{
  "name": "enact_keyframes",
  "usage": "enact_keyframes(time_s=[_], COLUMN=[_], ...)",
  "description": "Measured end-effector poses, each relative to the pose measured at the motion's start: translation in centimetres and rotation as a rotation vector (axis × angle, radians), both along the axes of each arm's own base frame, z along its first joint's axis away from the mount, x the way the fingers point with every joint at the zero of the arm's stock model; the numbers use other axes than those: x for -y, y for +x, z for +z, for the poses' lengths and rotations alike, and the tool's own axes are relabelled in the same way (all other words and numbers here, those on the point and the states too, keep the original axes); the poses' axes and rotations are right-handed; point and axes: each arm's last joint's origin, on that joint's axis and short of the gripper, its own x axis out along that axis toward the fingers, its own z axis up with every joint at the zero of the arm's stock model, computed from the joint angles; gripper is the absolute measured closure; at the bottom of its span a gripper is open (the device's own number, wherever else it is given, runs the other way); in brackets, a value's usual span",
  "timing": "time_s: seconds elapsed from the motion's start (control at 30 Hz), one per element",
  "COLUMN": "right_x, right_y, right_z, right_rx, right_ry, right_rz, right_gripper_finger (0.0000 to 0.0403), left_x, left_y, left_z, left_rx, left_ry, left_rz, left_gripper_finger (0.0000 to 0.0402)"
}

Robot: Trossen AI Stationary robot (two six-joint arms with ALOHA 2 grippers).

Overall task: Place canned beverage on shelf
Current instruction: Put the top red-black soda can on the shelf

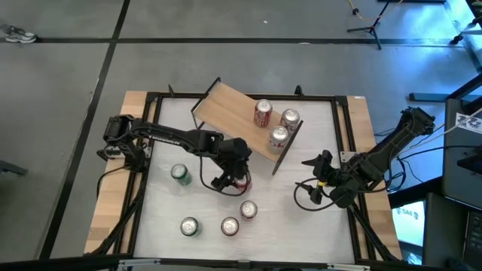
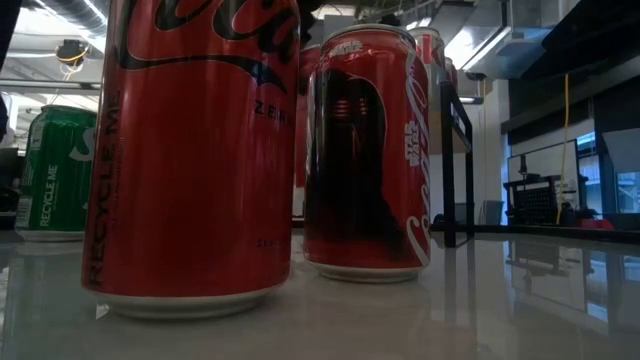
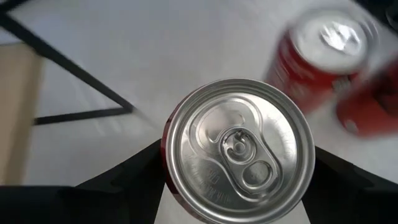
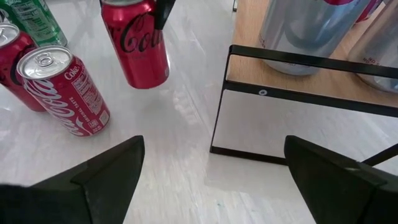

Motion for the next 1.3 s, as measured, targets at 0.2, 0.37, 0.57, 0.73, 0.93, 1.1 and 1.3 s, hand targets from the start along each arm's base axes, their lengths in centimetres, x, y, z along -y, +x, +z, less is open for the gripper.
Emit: enact_keyframes(time_s=[0.2, 0.37, 0.57, 0.73, 0.93, 1.1, 1.3], right_x=[0.0, 0.0, 0.0, 0.0, 0.0, 0.0, 0.0], right_y=[0.0, 0.0, 0.0, 0.0, 0.0, 0.0, 0.0], right_z=[0.0, 0.0, 0.0, 0.0, 0.0, 0.0, 0.0], right_rx=[0.0, 0.0, 0.0, 0.0, 0.0, 0.0, -0.001], right_ry=[0.0, 0.0, 0.0, 0.0, 0.001, 0.0, 0.001], right_rz=[0.0, 0.0, 0.0, 0.0, 0.0, 0.0, 0.001], right_gripper_finger=[0.0022, 0.0022, 0.0022, 0.0022, 0.0022, 0.0022, 0.0022], left_x=[0.0, 0.1, 0.3, 0.3, 0.3, 0.3, 0.1], left_y=[-0.8, -0.6, -0.1, 0.0, 0.0, 0.0, 0.1], left_z=[-0.6, -1.0, -2.7, -3.0, -3.0, -3.0, -3.1], left_rx=[-0.079, -0.087, -0.134, -0.13, -0.13, -0.129, -0.13], left_ry=[0.032, 0.011, 0.018, 0.034, 0.068, 0.071, 0.132], left_rz=[-0.08, -0.117, -0.141, -0.162, -0.163, -0.161, -0.107], left_gripper_finger=[0.0121, 0.0114, 0.0111, 0.011, 0.011, 0.0109, 0.0109])
